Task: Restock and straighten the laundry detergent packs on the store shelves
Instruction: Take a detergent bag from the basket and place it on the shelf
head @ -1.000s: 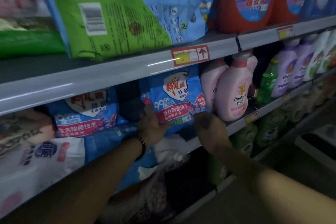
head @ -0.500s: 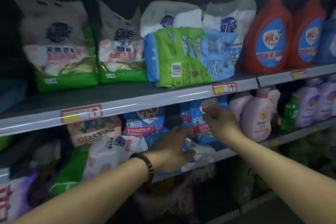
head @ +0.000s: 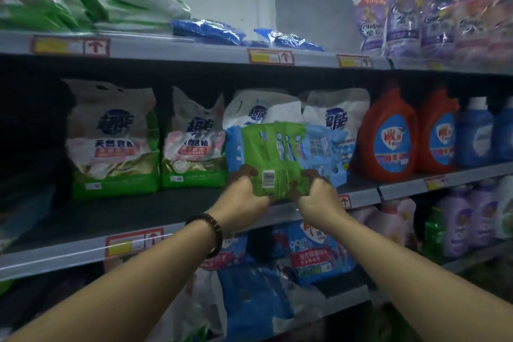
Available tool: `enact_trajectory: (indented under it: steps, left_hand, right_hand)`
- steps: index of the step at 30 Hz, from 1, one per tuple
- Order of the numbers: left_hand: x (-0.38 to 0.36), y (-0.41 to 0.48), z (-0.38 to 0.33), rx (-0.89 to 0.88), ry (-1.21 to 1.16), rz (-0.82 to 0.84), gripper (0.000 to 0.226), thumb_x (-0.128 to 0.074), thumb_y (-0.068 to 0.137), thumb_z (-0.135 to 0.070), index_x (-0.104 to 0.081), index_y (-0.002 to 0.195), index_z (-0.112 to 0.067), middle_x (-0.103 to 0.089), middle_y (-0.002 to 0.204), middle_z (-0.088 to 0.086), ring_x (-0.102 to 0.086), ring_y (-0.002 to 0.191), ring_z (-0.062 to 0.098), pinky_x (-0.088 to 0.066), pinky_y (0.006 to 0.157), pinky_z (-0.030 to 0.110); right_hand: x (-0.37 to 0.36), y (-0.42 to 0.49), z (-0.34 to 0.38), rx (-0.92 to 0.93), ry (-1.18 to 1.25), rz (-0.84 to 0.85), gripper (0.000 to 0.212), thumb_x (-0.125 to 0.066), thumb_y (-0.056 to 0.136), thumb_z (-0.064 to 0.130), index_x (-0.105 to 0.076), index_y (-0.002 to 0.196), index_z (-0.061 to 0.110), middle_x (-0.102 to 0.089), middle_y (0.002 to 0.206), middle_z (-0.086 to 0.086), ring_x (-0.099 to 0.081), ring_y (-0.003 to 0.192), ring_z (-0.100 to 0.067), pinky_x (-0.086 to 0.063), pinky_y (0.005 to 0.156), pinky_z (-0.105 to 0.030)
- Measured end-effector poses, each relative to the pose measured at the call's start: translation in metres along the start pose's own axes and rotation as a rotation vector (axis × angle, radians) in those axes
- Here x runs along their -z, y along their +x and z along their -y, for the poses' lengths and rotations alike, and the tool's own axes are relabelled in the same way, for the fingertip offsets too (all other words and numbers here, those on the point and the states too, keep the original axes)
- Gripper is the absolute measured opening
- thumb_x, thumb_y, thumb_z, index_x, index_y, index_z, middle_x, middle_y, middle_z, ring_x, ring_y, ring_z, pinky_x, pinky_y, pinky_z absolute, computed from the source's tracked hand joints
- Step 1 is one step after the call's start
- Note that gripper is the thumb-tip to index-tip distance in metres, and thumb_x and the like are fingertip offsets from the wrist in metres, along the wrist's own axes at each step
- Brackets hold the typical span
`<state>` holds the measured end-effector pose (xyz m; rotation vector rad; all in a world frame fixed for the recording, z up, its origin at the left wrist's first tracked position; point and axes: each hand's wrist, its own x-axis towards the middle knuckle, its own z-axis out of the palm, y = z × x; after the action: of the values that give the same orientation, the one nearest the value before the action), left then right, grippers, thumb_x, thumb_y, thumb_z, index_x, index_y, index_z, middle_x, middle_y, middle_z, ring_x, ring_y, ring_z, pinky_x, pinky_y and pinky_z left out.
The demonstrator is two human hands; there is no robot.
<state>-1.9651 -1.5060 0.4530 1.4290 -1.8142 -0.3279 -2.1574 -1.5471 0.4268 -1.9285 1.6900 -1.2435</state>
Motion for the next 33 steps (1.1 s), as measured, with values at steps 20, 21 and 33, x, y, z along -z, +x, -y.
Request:
enact_trajectory:
  steps: [20,21,33]
  left_hand:
    - [-0.030,0.130,0.054,0.059,-0.583,-0.037,0.047,-0.096,0.073,-0.033,-0.077,0.116,-0.028,-0.081,0.110,-0.005,-0.079,0.102,0.017,-0.061,0.096,0.049]
    - [-0.032,0.127,0.056,0.039,-0.593,-0.046,0.049,-0.095,0.075,-0.033,-0.075,0.119,-0.029,-0.081,0.112,-0.005,-0.078,0.103,0.018,-0.061,0.097,0.051]
    - [-0.052,0.058,0.022,-0.108,-0.328,-0.319,0.059,-0.091,0.059,-0.053,-0.064,0.107,-0.034,-0.071,0.102,-0.012,-0.070,0.092,0.017,-0.058,0.079,0.043]
  right_hand:
    - [-0.044,0.062,-0.005,0.082,-0.409,0.250,0.116,-0.056,0.097,0.070,0.027,0.164,0.024,0.019,0.171,-0.028,0.016,0.158,-0.051,-0.010,0.130,-0.059]
    - [-0.045,0.059,-0.004,0.095,-0.437,0.247,0.115,-0.053,0.097,0.070,0.028,0.163,0.023,0.019,0.171,-0.029,0.016,0.158,-0.052,-0.009,0.131,-0.058]
    - [0.019,0.035,0.004,-0.327,0.680,0.168,0.069,-0.067,0.080,0.074,-0.077,0.124,0.021,-0.077,0.123,-0.007,-0.071,0.118,-0.032,-0.056,0.097,-0.040]
